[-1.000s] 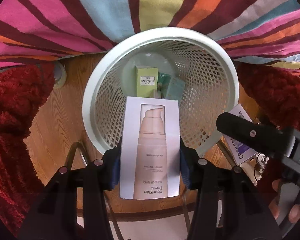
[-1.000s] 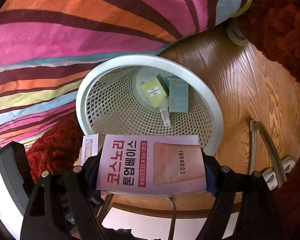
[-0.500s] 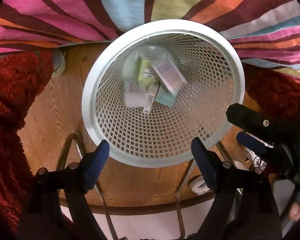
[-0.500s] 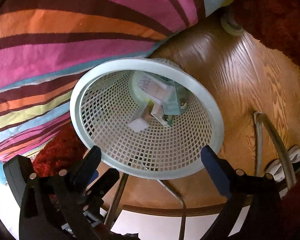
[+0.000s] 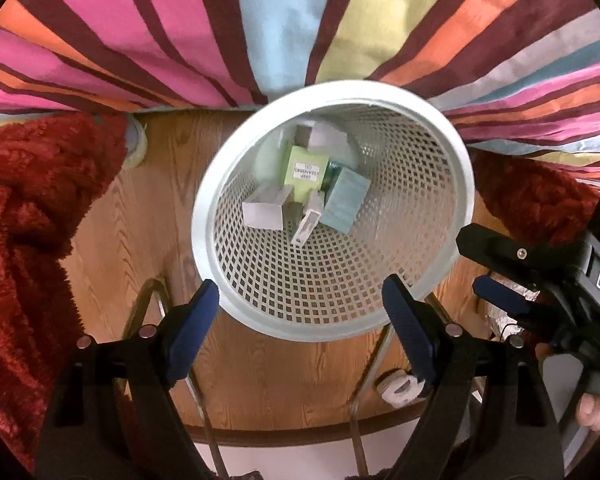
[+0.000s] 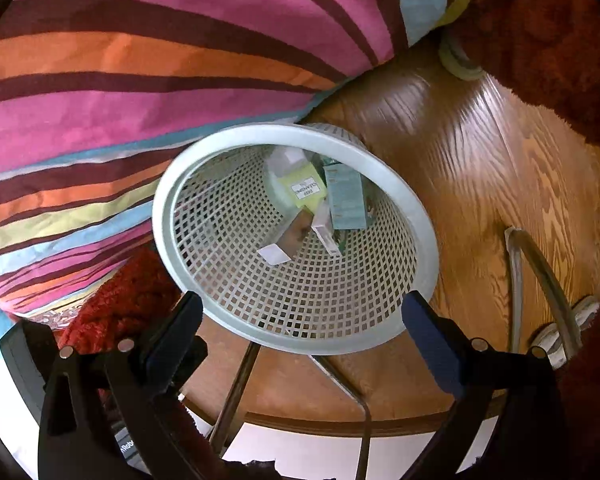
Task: Collect trash
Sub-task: 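Open both tools above the wastebasket to drop the two boxes, then lift both tools away from the wastebasket back toward the bed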
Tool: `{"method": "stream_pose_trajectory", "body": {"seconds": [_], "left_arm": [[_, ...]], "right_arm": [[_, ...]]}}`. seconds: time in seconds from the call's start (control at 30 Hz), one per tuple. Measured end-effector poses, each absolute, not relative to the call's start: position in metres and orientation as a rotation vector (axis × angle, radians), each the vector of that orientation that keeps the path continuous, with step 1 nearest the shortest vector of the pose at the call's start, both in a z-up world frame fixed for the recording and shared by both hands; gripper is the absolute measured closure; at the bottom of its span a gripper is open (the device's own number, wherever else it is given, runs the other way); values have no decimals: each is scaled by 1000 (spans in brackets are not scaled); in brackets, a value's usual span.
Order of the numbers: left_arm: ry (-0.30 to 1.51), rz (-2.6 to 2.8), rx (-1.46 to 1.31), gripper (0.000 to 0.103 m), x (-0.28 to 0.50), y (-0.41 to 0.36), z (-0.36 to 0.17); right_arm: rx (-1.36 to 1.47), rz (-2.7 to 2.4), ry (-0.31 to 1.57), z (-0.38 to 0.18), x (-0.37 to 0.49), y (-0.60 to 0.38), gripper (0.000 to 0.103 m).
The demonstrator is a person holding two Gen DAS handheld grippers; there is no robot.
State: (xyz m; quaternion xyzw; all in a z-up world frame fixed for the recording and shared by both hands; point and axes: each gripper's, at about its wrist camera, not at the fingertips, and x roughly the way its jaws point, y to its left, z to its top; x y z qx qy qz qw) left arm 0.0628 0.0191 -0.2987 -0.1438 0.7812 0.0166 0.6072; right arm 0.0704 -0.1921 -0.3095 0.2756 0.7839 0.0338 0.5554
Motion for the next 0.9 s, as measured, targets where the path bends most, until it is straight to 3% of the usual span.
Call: {"method": "stream_pose_trajectory", "body": {"seconds": [0.6,0.9], "left_arm": [[1525,-6,-201,21,57,13,-215],[1348,11,-147,21,59,13,-181]], "right_arm": [[464,226,1621,-229,69,-180,8],[489,240,1389,-193,74,-199,7]]}}
